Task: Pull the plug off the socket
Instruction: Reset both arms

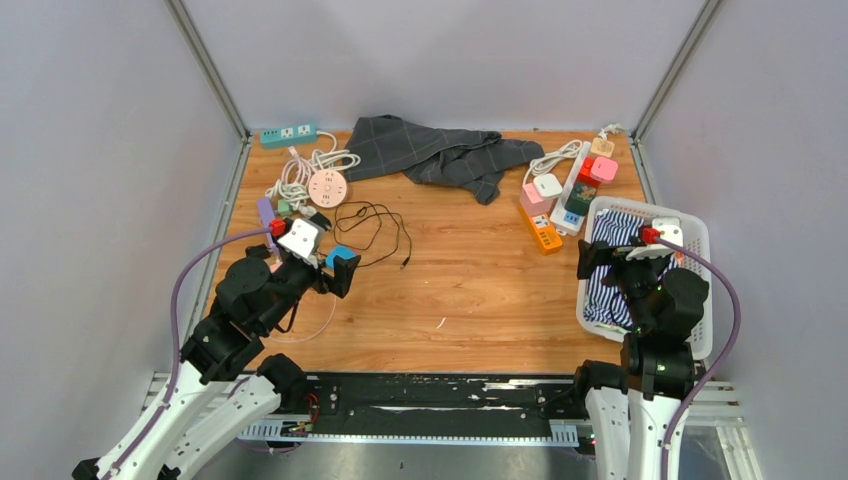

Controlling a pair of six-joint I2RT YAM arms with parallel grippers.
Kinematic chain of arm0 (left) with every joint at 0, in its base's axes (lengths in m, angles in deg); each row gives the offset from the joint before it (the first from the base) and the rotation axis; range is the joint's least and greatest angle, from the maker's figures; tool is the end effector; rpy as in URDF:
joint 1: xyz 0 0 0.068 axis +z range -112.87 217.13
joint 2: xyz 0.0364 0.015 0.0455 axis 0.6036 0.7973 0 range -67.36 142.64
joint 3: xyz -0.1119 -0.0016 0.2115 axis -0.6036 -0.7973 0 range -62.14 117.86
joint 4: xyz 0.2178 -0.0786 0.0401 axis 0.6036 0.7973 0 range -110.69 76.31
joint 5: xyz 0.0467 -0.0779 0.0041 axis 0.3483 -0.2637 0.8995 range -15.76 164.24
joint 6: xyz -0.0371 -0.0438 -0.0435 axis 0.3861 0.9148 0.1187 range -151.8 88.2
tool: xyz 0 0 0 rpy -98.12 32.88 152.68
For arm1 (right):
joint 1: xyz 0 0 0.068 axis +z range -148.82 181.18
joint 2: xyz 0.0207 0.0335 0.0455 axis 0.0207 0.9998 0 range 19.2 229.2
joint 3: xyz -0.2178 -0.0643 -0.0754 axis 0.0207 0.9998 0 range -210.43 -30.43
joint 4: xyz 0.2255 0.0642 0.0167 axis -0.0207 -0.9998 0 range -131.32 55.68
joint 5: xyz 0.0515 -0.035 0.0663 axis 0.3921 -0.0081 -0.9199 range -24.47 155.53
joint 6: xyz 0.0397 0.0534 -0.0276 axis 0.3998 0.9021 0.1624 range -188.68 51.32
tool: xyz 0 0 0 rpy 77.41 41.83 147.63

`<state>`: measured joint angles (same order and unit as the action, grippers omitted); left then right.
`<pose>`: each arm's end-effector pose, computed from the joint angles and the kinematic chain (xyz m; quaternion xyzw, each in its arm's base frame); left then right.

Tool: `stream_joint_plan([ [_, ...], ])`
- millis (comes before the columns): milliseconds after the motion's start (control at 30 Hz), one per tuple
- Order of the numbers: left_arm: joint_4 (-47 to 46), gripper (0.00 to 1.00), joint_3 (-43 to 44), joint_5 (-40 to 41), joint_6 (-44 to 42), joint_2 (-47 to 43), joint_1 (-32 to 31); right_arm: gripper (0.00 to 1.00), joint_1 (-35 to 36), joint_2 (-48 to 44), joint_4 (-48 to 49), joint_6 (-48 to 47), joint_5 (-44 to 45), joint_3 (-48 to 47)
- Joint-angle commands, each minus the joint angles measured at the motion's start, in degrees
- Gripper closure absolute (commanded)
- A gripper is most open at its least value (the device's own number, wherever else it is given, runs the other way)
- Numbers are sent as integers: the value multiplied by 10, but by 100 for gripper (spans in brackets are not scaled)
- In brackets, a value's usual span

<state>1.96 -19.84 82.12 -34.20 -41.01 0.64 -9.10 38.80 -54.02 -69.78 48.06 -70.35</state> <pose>0.1161 -0.0757 0.3169 0.2051 0.7181 -0.1453 0.6489 0.1185 -0.0033 0.3233 -0.0519 0.7016 0.0366 0.7098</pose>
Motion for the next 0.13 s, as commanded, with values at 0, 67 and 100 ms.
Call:
stream_joint_plan([
  [0, 1, 0, -7, -6, -4, 3, -3, 0, -7, -6, 3, 1, -6, -9],
  [67, 1, 0, -7, -5, -4, 2, -3, 0, -7, -6, 3, 2, -6, -9],
  [100, 1, 0, -7, -5, -4, 3, -3, 0, -7, -8, 3, 3, -4, -9],
])
